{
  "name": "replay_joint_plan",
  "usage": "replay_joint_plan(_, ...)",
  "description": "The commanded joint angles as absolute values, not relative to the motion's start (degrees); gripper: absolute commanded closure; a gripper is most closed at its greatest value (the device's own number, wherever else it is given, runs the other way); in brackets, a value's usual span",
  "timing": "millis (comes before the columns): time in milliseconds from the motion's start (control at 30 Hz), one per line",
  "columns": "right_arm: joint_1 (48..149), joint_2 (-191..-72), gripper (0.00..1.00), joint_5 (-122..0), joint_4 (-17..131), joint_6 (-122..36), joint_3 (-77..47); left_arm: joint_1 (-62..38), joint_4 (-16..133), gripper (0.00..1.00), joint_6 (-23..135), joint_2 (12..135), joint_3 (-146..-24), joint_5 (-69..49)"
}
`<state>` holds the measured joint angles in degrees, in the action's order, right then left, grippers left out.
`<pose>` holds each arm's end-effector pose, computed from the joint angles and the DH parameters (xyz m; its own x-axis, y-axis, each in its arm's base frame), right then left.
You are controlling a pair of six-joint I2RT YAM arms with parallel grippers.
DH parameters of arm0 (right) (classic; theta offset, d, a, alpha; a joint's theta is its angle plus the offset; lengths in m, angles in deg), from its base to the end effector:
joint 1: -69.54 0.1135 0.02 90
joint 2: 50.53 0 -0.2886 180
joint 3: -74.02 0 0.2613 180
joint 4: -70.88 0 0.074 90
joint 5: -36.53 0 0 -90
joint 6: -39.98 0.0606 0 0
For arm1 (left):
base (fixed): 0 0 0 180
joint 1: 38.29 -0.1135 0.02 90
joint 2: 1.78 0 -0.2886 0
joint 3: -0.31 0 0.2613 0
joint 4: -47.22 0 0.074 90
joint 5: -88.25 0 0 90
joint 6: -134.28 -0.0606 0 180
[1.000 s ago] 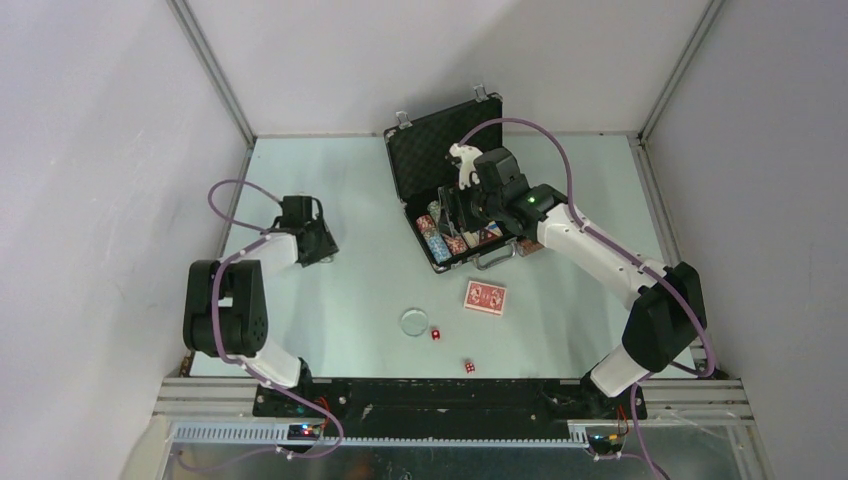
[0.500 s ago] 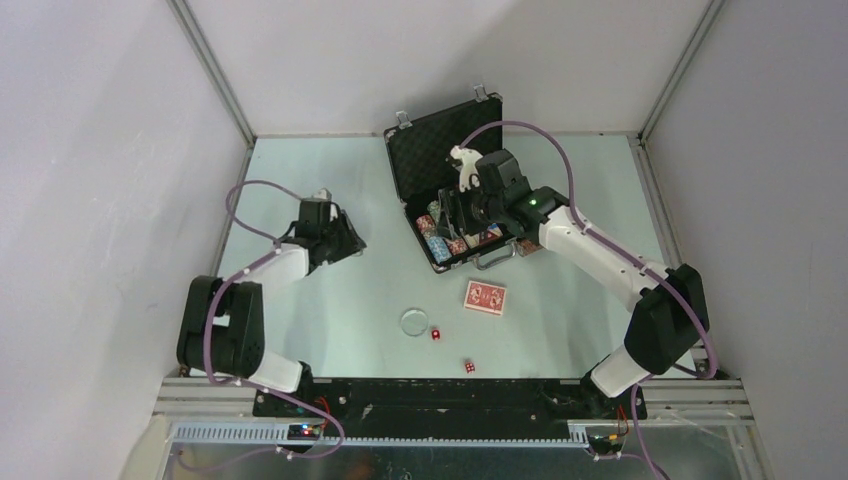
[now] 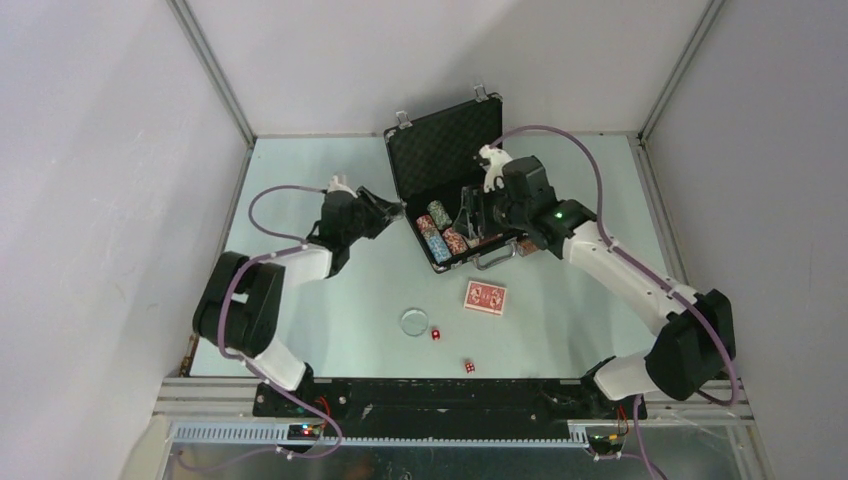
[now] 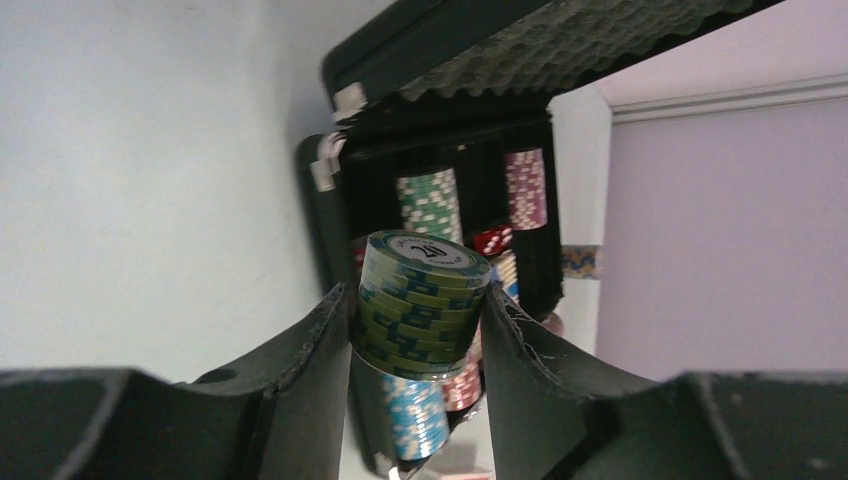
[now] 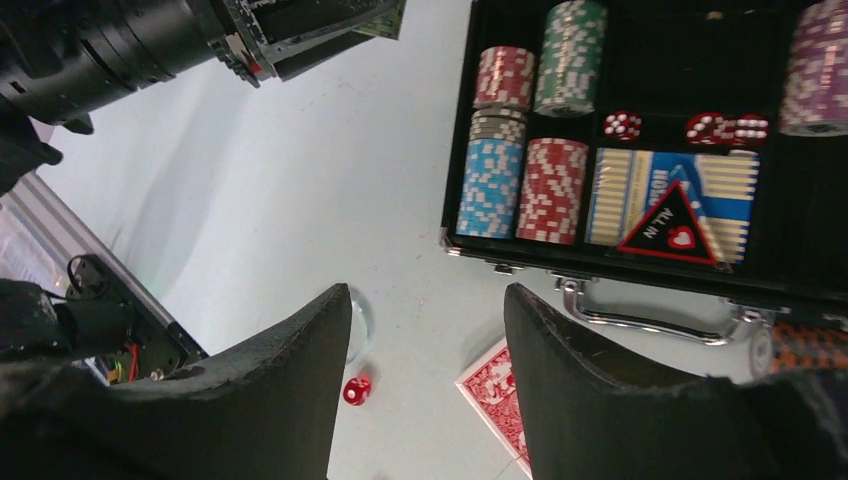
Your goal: Pack up texas hold em set
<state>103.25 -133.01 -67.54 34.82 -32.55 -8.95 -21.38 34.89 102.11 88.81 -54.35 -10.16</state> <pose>0.2842 0.2073 0.3246 -0.6726 -0.0987 -0.7334 -0.5251 0.7619 0.3791 0.3393 -0.1124 0.1951 -0.5560 -0.7062 -0.4383 -0.1028 0.5817 -0.8069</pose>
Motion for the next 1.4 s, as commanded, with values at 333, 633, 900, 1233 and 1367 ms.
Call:
replay_joint_plan(333, 100.27, -126.18, 0.40, -66.56, 38.10, -31.67, -5.73, -17.85, 22.70, 0.72, 110.78, 99.33, -65.06, -10.32)
replay_joint_plan(633, 100.15, -126.30, 0.40, -65.15, 38.81, -31.02, -5.08, -14.88, 29.65, 0.71, 105.22, 97.38, -67.57, -6.68)
replay_joint_plan(900, 94.90, -122.27, 0.40, -70.27, 45.64, -25.57, 0.46, -11.85, 32.45, 0.69, 99.37, 91.37, -67.63, -13.01)
replay_joint_plan(1233, 90.05, -117.58, 0.38, -61.38, 43.15, -20.27, 3.69, -6.82, 41.63, 0.68, 98.89, 91.95, -72.40, -7.14)
replay_joint_plan(1367, 89.38, -113.78, 0.37, -50.70, 42.13, -17.17, 5.90, -1.15, 35.85, 0.67, 105.82, 98.77, -77.93, -1.35)
